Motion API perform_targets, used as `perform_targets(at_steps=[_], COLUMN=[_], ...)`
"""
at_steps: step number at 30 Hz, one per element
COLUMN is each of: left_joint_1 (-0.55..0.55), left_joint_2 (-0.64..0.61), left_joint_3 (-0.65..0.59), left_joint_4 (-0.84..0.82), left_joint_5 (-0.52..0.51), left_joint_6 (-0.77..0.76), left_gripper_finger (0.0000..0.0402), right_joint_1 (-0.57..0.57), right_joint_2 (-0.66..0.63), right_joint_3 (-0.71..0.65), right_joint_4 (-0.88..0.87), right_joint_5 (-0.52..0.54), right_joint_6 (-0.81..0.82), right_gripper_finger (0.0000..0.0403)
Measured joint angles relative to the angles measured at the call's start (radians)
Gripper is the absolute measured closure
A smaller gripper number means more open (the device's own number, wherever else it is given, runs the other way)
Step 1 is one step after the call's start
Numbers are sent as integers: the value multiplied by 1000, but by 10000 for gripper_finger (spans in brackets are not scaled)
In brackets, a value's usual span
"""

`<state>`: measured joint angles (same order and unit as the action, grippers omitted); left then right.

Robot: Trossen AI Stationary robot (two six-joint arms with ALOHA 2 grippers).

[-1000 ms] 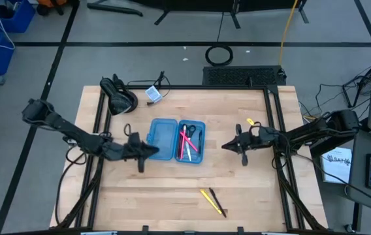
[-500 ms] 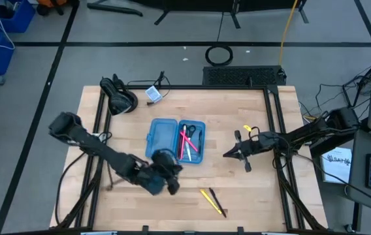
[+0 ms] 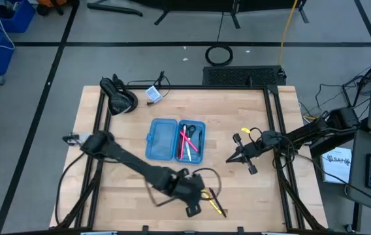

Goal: Pick & place school supplies into a supply box
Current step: Put the yellow pen into the blue supply box

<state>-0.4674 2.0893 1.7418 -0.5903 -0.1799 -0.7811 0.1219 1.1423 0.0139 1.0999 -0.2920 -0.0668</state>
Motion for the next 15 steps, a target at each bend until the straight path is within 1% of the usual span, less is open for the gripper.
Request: perform_targets(at_steps=[3,7,11,13,15], left_joint_1=[40,83,123,143,163], left_joint_2=[67,125,183,196,196], left_joint_3=[95,227,366,418,445], left_joint_4=[-101,-214,-341,-357,-354], left_joint_5=[81,127,127,127,127], left_joint_6=[119,282,372,413,449], left_gripper_finger=[364,364,364,364,364], right_joint_1=[0,0,0,0,0], right_joint_2=[0,0,0,0,0], right_joint_3=[0,0,0,0,0], right_joint_4=[17,28,26,26,26], right_joint_5=[-1,-1,-1,-1,-1], right_joint_6=[3,31,32,32,45], right_gripper_finger=[403,403,403,403,403])
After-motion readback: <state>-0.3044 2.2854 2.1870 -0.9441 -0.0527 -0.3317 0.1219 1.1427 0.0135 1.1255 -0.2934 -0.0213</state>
